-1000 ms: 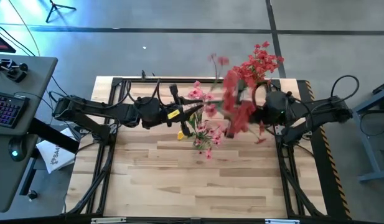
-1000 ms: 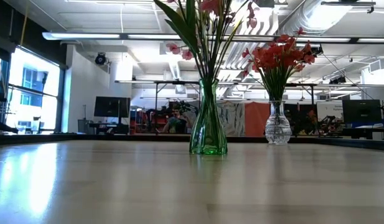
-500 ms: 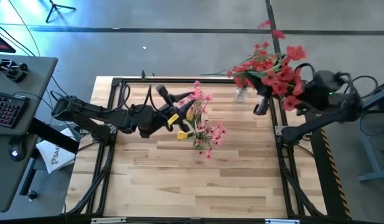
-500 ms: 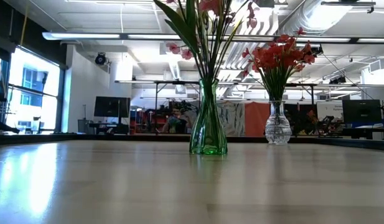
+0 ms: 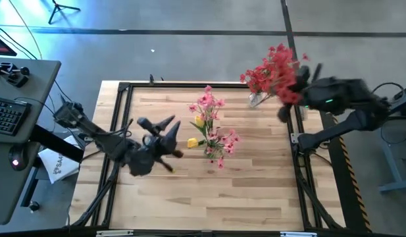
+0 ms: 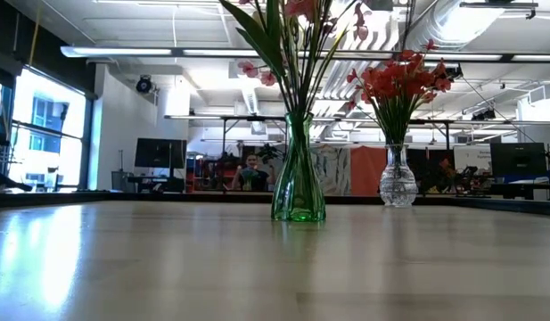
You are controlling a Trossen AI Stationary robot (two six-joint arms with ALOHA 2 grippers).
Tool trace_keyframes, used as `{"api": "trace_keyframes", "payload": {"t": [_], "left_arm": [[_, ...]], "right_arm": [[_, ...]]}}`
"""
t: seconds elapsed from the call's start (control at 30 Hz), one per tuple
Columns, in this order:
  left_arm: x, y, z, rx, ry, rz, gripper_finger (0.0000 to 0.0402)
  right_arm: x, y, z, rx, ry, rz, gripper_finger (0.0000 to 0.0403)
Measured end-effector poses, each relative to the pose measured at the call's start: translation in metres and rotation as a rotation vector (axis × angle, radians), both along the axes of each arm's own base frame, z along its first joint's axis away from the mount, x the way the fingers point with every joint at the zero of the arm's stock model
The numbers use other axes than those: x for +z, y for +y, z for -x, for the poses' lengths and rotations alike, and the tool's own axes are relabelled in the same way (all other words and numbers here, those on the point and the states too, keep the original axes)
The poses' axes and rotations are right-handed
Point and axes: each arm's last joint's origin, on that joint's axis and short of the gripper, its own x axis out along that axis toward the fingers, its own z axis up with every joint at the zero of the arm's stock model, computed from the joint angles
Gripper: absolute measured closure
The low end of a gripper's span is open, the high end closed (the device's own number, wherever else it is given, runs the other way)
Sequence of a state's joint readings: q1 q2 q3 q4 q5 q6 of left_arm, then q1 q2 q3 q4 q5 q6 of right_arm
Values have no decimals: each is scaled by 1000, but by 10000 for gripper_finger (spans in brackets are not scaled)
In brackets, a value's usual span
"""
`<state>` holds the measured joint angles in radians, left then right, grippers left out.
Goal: Sort flowers into vase by color
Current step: Put the red flowers into the transparent vase
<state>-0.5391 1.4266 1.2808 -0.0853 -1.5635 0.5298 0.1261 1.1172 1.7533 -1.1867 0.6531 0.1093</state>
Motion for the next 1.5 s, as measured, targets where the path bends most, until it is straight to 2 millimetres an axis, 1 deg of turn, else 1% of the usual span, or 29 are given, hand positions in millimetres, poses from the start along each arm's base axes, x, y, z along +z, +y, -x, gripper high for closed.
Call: {"api": "trace_keyframes", "payload": {"t": [0.07,0.1,0.17,0.2,0.23,0.27,0.4,0.47,0.57,0.73,0.83,0.97,1.07,1.27,1.43,1.5], "left_arm": [[-4,-5,9,-102,-41,62,284],[-8,-4,13,-168,-47,114,284],[-14,5,22,-295,-41,300,284],[-19,10,25,-324,-24,398,284],[-25,17,27,-321,-11,472,284],[-32,22,29,-295,0,512,284],[-61,41,37,-169,-11,532,284],[-73,48,39,-127,-25,534,284],[-90,58,40,-67,-33,542,284],[-106,68,41,-9,-51,563,284],[-109,70,41,0,-51,575,284],[-109,70,40,-6,-56,585,284],[-108,69,39,-9,-65,589,284],[-107,69,37,-20,-73,588,284],[-107,69,37,-21,-72,588,284],[-107,69,37,-20,-72,588,284]], "right_arm": [[-20,-1,-11,-40,63,3,400],[-30,-2,-17,-55,97,8,400],[-50,-4,-26,-87,166,25,400],[-58,-6,-29,-110,186,36,400],[-66,-8,-31,-138,200,49,400],[-73,-11,-32,-176,211,67,400],[-92,-28,-32,-304,193,126,400],[-96,-35,-30,-328,149,139,400],[-101,-45,-28,-306,86,149,401],[-98,-59,-23,-313,32,149,401],[-96,-65,-23,-294,40,144,401],[-95,-67,-22,-254,67,163,401],[-98,-67,-26,-210,133,199,401],[-108,-64,-42,-46,247,238,401],[-117,-59,-57,24,333,283,401],[-120,-58,-62,25,353,293,401]]}}
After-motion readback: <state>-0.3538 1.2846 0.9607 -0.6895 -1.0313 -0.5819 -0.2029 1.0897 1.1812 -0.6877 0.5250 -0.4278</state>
